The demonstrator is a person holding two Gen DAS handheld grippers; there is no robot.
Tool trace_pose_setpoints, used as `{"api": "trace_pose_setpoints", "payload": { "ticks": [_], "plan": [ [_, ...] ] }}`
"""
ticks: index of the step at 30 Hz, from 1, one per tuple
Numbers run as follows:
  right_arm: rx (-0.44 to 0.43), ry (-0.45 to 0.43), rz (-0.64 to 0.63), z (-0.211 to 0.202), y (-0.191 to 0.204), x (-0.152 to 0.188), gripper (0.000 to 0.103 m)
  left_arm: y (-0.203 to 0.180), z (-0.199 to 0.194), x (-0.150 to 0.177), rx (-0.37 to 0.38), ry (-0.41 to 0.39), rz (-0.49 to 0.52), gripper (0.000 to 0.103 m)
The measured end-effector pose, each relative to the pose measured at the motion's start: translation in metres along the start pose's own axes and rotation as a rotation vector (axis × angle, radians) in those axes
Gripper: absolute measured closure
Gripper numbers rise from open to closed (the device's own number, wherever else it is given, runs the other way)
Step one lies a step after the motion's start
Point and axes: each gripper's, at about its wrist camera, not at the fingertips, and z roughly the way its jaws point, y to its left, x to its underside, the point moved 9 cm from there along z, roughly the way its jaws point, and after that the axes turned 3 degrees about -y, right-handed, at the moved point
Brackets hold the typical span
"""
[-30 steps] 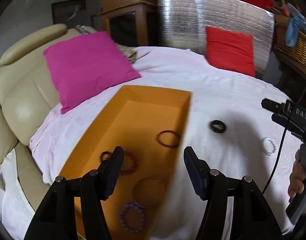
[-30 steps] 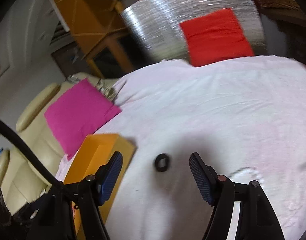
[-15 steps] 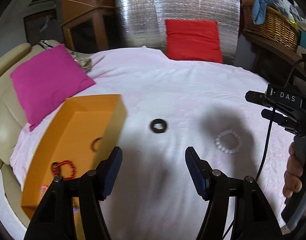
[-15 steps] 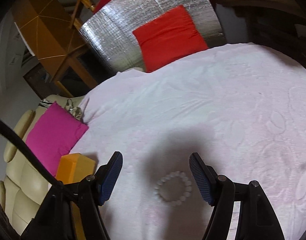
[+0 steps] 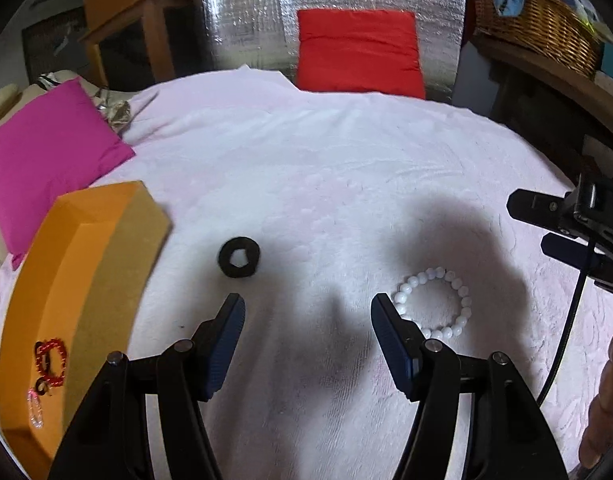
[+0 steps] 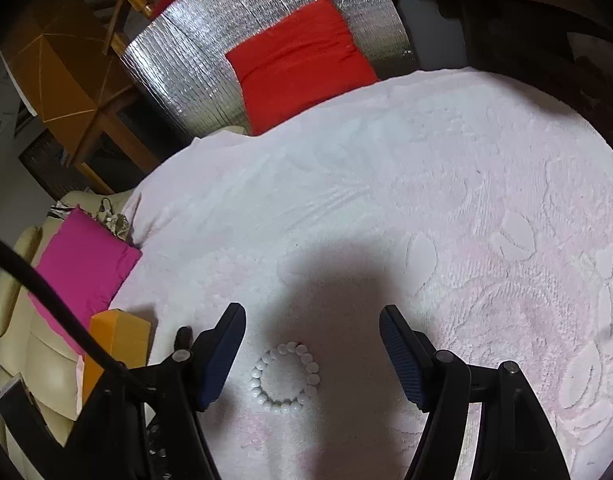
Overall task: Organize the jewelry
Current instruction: 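Grasp white pearl bracelet with right gripper while left approaches the black ring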
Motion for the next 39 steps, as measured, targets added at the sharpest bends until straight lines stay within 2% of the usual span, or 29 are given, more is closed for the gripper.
{"api": "trace_pose_setpoints", "payload": {
  "ticks": [3, 7, 11, 15, 21, 27, 30, 32, 34, 35, 36, 38, 39],
  "plan": [
    [0.014, 0.023, -0.018, 0.006, 0.001, 0.006, 0.03, 0.004, 0.009, 0.0, 0.029, 0.047, -0.019, 0.036],
    [0.032, 0.055, -0.045, 0.011, 0.0, 0.018, 0.03, 0.025, 0.006, -0.009, 0.025, 0.028, -0.033, 0.036],
    [0.018, 0.098, -0.021, 0.015, -0.001, 0.03, 0.031, 0.04, 0.016, -0.003, 0.063, 0.085, -0.05, 0.036],
    [-0.017, 0.122, -0.018, 0.013, 0.001, 0.038, 0.048, 0.054, 0.026, 0.007, 0.098, 0.146, -0.035, 0.036],
    [-0.034, 0.141, -0.022, 0.018, 0.004, 0.045, 0.055, 0.058, 0.03, 0.016, 0.13, 0.176, 0.009, 0.036],
    [-0.022, 0.209, -0.059, 0.039, 0.017, 0.06, 0.056, 0.058, 0.037, 0.013, 0.131, 0.183, 0.006, 0.036],
    [-0.004, 0.225, -0.082, 0.046, 0.02, 0.066, 0.047, 0.059, 0.043, 0.008, 0.132, 0.18, 0.001, 0.036],
    [0.014, 0.214, -0.103, 0.05, 0.02, 0.067, 0.044, 0.062, 0.047, 0.004, 0.128, 0.17, -0.003, 0.036],
    [0.046, 0.195, -0.144, 0.052, 0.019, 0.068, 0.045, 0.064, 0.05, 0.0, 0.131, 0.157, -0.005, 0.036],
    [0.056, 0.189, -0.162, 0.053, 0.018, 0.069, 0.049, 0.065, 0.052, -0.001, 0.135, 0.151, -0.005, 0.037],
    [0.081, 0.171, -0.191, 0.054, 0.019, 0.068, 0.064, 0.066, 0.053, -0.002, 0.136, 0.145, -0.005, 0.037],
    [0.173, 0.125, -0.286, 0.057, 0.017, 0.069, 0.081, 0.069, 0.057, -0.005, 0.135, 0.126, 0.0, 0.037],
    [0.191, 0.111, -0.315, 0.057, 0.018, 0.069, 0.086, 0.071, 0.06, -0.007, 0.14, 0.119, -0.003, 0.037]
  ]
}}
